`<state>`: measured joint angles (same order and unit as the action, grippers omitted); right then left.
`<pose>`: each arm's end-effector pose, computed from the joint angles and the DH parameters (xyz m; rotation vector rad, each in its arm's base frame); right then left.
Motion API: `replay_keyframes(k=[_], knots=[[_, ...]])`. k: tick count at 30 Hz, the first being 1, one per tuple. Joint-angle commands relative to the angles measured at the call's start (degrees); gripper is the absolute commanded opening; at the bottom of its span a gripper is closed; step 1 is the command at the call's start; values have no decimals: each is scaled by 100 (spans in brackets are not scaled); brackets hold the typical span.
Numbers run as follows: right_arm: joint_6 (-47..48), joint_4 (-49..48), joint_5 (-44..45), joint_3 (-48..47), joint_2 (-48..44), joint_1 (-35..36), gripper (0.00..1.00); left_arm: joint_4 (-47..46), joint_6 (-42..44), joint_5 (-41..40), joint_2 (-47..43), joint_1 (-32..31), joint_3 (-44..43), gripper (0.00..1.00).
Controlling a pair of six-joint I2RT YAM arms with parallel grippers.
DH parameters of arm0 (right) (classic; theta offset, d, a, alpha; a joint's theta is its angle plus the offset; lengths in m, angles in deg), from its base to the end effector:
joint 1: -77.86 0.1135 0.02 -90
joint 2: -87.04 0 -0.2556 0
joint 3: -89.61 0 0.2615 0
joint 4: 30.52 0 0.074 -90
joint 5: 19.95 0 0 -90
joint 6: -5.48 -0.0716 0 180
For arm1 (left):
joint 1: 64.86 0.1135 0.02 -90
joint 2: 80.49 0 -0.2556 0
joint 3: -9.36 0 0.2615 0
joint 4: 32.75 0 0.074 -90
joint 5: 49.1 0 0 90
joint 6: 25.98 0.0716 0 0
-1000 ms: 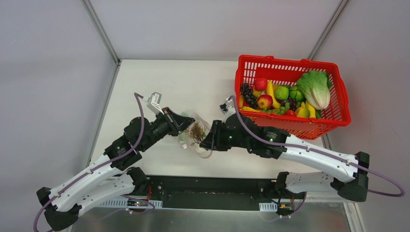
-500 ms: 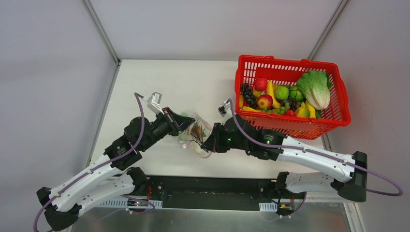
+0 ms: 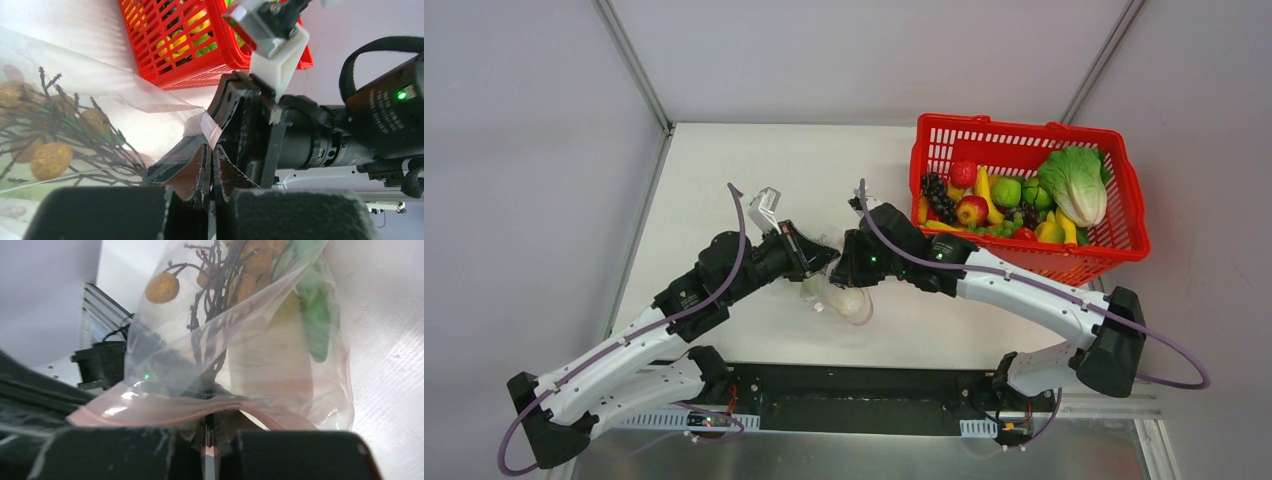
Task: Place the food in the zip-top bag and seal the zipper
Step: Adjust the fake fruit in the zipper food storage bag.
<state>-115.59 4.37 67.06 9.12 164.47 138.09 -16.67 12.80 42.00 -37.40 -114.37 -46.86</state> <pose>0.1701 0.3049 0.3002 -0.6093 2.2101 0.9536 0.1505 -0.1784 0.3400 -0.0105 1.8058 -1.3319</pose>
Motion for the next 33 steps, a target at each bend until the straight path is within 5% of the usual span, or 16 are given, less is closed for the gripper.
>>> replay_keyframes(k=[1,11,18,20,23,27,33], knots=[[772,653,504,-397,0,211,1,-307,130,90,-5,-8,-370,0],[1485,-159,1688,22,-151,258,11,-656,-41,241,110,-13,-330,0],[1985,-152,2060,-109,-145,200,41,-624,14,-43,-162,-13,-239,0],[1977,-115,2053,-101,-228,194,42,-571,41,-79,-215,-9,-239,0],[2082,-578,1789,250,-673,166,34,-532,59,-76,-264,-9,-225,0],[1865,-1175,1214,766,-1060,33,2,-564,50,-249,-257,-10,-199,0],[1762,-1278,1289,684,-870,5,0,-676,-9,-124,-149,-14,-222,0]])
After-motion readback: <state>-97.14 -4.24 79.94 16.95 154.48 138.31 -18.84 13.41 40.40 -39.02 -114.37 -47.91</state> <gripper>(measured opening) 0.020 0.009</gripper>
